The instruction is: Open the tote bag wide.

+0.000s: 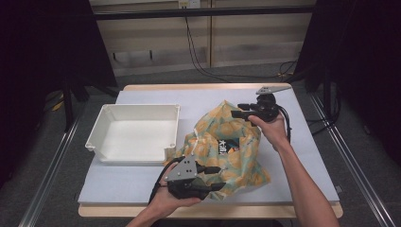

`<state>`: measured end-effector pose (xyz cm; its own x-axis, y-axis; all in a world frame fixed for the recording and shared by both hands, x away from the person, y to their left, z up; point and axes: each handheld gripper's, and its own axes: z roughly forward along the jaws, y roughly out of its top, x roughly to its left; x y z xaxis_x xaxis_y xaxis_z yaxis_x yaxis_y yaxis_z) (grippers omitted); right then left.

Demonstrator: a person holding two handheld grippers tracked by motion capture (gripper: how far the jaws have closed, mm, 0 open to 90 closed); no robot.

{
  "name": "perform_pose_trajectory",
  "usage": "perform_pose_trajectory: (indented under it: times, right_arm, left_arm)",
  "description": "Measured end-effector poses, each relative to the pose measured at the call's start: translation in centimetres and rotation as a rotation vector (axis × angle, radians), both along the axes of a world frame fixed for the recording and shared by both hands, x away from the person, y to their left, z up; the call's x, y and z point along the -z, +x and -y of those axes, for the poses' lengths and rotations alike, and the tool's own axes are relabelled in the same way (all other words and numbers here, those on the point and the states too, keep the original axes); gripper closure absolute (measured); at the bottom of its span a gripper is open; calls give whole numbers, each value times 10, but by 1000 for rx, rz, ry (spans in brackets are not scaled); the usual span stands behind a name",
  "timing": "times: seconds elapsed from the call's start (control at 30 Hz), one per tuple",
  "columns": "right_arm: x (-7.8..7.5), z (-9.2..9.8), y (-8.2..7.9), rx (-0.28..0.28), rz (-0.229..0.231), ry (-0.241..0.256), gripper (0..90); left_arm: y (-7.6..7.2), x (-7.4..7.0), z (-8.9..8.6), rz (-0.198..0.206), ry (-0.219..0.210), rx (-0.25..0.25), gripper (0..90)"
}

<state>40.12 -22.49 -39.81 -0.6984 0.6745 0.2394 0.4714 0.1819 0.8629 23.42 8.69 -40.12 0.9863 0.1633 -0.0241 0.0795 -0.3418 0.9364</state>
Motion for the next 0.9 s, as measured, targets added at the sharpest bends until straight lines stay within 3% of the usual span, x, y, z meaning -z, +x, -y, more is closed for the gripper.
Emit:
perform_pose_trajectory:
  times: [0.1, 0.13, 0.2, 0.3, 0.37, 0.43, 0.53, 0.63, 0.7, 0.83, 0.9]
  right_arm:
    - [-11, 9, -15, 19, 23, 5, 385]
    - [-15, 13, -20, 34, 28, 3, 356]
    - [-20, 18, -30, 25, 28, 11, 364]
    - [-23, 21, -46, 8, 46, 1, 509]
    - [-23, 18, -56, -36, 38, -10, 573]
    - [-20, 13, -61, -53, 29, -29, 570]
    - [-10, 6, -62, -66, 18, -55, 497]
    - [8, 1, -59, -48, -5, -86, 430]
    - [19, -1, -57, -45, -18, -92, 408]
    - [34, -6, -55, -48, -38, -99, 376]
    - [39, -8, -56, -46, -41, -122, 386]
  left_arm:
    - [5, -10, -6, 11, -29, -10, 516]
    - [8, -13, -9, 32, -31, -21, 520]
    - [18, -19, -12, 34, -51, -40, 567]
    - [35, -25, -13, 39, -64, -82, 635]
    - [49, -25, -8, 16, -52, -104, 629]
    - [66, -19, 1, 6, -19, -133, 579]
    - [82, -3, 9, -20, 12, -149, 494]
    - [92, 13, 14, -47, 71, -167, 383]
    - [94, 22, 16, -42, 107, -183, 351]
    - [95, 38, 17, -39, 169, -207, 354]
    - [95, 41, 13, -41, 183, -233, 441]
